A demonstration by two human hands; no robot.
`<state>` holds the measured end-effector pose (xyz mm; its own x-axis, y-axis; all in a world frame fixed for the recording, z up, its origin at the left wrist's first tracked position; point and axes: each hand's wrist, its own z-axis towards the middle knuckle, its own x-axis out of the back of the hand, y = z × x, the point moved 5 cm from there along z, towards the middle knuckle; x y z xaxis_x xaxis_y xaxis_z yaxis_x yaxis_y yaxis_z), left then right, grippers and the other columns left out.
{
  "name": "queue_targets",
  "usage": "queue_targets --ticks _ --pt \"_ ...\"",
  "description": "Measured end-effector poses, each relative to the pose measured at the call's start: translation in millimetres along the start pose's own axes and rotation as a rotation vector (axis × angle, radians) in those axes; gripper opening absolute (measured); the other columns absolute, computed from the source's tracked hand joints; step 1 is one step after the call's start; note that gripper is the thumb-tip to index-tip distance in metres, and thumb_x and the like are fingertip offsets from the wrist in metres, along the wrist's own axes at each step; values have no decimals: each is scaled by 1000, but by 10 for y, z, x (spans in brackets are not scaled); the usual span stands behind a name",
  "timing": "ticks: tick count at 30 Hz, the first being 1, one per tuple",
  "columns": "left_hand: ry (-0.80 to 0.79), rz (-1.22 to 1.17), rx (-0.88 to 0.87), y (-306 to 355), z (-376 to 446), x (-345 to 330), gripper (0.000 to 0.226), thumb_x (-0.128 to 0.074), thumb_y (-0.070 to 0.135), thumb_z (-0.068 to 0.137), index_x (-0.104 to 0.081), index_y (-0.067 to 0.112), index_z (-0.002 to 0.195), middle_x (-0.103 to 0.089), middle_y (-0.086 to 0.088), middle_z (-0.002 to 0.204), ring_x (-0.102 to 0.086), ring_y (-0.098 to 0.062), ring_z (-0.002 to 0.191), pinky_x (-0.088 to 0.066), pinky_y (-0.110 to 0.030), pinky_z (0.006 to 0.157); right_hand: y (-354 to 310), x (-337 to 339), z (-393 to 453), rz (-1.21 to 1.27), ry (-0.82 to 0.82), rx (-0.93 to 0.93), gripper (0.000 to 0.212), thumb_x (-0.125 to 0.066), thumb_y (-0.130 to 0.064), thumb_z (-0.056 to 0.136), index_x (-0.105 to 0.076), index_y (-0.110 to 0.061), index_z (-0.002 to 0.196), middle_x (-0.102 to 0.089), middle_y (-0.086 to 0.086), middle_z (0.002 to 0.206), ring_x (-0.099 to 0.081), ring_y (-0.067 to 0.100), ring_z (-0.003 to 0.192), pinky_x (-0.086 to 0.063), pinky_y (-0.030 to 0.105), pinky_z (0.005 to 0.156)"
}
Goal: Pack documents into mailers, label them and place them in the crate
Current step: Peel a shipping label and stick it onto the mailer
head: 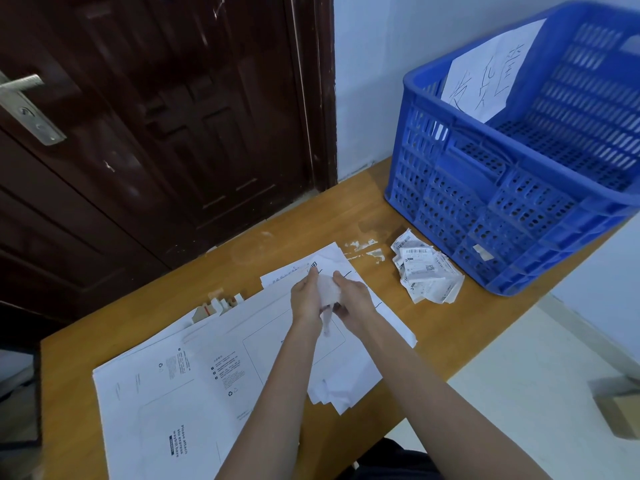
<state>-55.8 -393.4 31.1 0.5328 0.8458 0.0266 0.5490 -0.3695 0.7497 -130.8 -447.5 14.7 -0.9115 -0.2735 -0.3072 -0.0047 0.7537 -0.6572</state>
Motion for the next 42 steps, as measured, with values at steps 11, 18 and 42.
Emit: queue_targets --ticks 11,18,42 --pt "-102 -2 14 23 -71 41 17 -47 35 98 -56 22 98 -60 -4 93 -56 -19 80 -47 -30 66 -43 107 -2 -37 -71 -177 52 -56 -53 76 -61 -11 106 -61 6 91 -59 21 78 -46 22 54" --pt "-67 56 -32 46 -83 77 17 -47 39 96 -55 28 86 -59 1 95 -55 -15 84 -47 -34 82 -149 103 3 -281 78 59 42 -66 -47 82 -62 -8 96 -59 7 87 -57 23 81 -44 27 66" --pt "-235 -618 264 -63 -70 5 38 -55 45 92 -55 6 95 -58 -10 79 -53 -17 51 -37 -17 34 -59 6 18 185 -163 -105 21 -56 -25 93 -56 -9 80 -51 4 54 -56 17 51 -42 24 47"
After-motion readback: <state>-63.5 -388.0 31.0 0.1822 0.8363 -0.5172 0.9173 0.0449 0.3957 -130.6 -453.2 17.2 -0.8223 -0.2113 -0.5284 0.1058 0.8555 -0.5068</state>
